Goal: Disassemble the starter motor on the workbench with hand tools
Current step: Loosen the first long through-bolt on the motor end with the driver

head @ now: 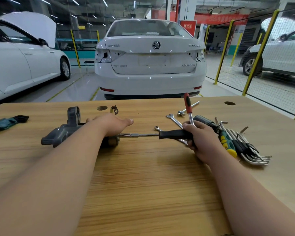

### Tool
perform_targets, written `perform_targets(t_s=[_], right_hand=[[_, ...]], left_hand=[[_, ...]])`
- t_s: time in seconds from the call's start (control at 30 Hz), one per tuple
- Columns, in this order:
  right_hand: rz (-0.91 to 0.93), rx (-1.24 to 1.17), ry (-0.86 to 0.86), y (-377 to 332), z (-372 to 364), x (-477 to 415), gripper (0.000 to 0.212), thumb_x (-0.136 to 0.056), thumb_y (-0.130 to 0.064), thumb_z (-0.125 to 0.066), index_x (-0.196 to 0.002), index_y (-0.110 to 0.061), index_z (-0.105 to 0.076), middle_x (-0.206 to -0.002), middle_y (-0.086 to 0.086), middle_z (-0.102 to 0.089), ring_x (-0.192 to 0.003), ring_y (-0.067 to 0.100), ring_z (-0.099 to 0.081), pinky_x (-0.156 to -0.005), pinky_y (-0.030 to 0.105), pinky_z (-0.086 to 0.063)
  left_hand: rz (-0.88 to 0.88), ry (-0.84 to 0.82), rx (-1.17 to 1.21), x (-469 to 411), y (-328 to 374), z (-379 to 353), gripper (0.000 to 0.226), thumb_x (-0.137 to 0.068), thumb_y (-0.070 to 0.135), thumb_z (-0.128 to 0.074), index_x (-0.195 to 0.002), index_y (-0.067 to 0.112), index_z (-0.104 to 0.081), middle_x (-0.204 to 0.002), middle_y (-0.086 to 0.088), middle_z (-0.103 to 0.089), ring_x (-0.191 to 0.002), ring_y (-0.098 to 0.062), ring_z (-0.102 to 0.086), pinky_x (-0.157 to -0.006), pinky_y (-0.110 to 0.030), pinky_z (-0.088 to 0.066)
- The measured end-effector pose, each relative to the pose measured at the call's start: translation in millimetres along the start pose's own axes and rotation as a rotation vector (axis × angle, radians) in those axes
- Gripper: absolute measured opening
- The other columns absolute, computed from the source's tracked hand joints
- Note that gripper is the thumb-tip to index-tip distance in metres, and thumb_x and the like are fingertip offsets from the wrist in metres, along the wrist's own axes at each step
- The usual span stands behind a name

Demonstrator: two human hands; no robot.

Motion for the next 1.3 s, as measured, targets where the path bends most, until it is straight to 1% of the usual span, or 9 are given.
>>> perform_targets(t_s=[0.17,0.33,0.53,0.63,0.73,0.83,0.9,1.07,1.3], right_hand=[[-0.048,-0.036,-0.016,2.6,-1.4,-5.0,0.014,-0.095,-0.011,-0.06,-0.101,-0.021,-0.069,-0.098,0.012,-0.063,-0.054,0.011,-0.05,-0.05,0.022,-0.046],[-0.12,-0.225,-0.074,9.6,-7.4,-4.3,0.026,-0.093,0.0,-0.054,-0.105,-0.019,-0.067,-0.108,0.014,-0.059,-0.075,0.019,-0.051,-0.052,0.023,-0.045],[-0.139,-0.354,-0.086,9.4,-10.3,-2.6,0.033,-0.092,0.007,-0.047,-0.103,-0.018,-0.065,-0.105,0.011,-0.059,-0.086,0.022,-0.052,-0.057,0.025,-0.041],[-0.13,-0.259,-0.078,8.2,-7.9,0.3,0.022,-0.096,-0.003,-0.049,-0.105,-0.016,-0.064,-0.098,0.011,-0.065,-0.068,0.016,-0.054,-0.049,0.023,-0.043],[-0.079,-0.057,-0.059,6.3,-6.1,0.2,0.015,-0.101,-0.02,-0.051,-0.107,-0.012,-0.062,-0.082,0.005,-0.071,-0.041,0.011,-0.038,-0.039,0.023,-0.031],[-0.055,0.079,-0.013,4.9,-3.8,0.3,0.018,-0.101,-0.027,-0.053,-0.107,-0.013,-0.062,-0.062,-0.001,-0.063,-0.039,0.012,-0.036,-0.04,0.027,-0.029],[-0.066,0.104,-0.008,5.5,-4.4,1.9,0.014,-0.1,-0.023,-0.054,-0.108,-0.014,-0.062,-0.073,0.006,-0.06,-0.041,0.013,-0.04,-0.04,0.027,-0.033],[-0.096,0.033,-0.055,5.6,-7.9,4.8,0.01,-0.098,-0.014,-0.057,-0.106,-0.016,-0.062,-0.094,0.015,-0.062,-0.048,0.014,-0.052,-0.045,0.025,-0.045],[-0.064,-0.075,-0.086,1.1,-10.2,7.6,0.019,-0.097,-0.004,-0.055,-0.109,-0.016,-0.062,-0.1,0.012,-0.069,-0.055,0.019,-0.054,-0.053,0.03,-0.047]], left_hand=[[-0.042,-0.056,-0.026,4.2,3.6,-2.8,0.056,-0.092,0.063,-0.038,-0.136,0.031,-0.05,-0.152,-0.006,-0.033,-0.141,-0.034,-0.024,-0.115,-0.052,-0.017],[-0.159,-0.166,-0.106,17.5,15.8,-3.3,0.039,-0.101,0.045,-0.034,-0.131,0.032,-0.055,-0.15,-0.002,-0.037,-0.138,-0.025,-0.03,-0.112,-0.04,-0.022],[-0.171,-0.212,-0.077,20.8,8.9,-2.3,0.041,-0.091,0.054,-0.053,-0.124,0.031,-0.062,-0.142,0.0,-0.047,-0.131,-0.023,-0.04,-0.112,-0.042,-0.029],[-0.178,-0.203,-0.043,18.4,7.8,-2.9,0.033,-0.087,0.055,-0.058,-0.112,0.035,-0.067,-0.136,0.001,-0.052,-0.126,-0.023,-0.044,-0.11,-0.041,-0.031],[-0.181,-0.165,-0.035,15.9,6.3,-4.3,0.034,-0.085,0.057,-0.059,-0.109,0.035,-0.068,-0.133,0.001,-0.054,-0.124,-0.023,-0.045,-0.109,-0.044,-0.032],[-0.18,-0.132,-0.076,16.1,4.3,-4.0,0.024,-0.081,0.064,-0.058,-0.095,0.046,-0.066,-0.132,0.003,-0.054,-0.125,-0.025,-0.043,-0.109,-0.05,-0.031],[-0.184,-0.134,-0.084,16.6,3.3,-4.2,0.018,-0.079,0.066,-0.058,-0.083,0.049,-0.063,-0.126,0.005,-0.056,-0.122,-0.025,-0.044,-0.108,-0.05,-0.03],[-0.202,-0.202,-0.004,16.1,4.1,-6.1,0.026,-0.08,0.056,-0.065,-0.098,0.037,-0.068,-0.123,0.004,-0.058,-0.117,-0.019,-0.047,-0.105,-0.04,-0.035],[-0.203,-0.19,-0.075,18.2,6.5,-4.6,0.05,-0.085,0.063,-0.053,-0.122,0.03,-0.063,-0.142,0.001,-0.047,-0.132,-0.024,-0.04,-0.113,-0.045,-0.028]])
Point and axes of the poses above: each hand's wrist, its own x-axis away from the middle knuckle, its own z-axis out of the back of the hand, y = z × x, the point moved 8 cm from there along -x, towards the middle knuckle
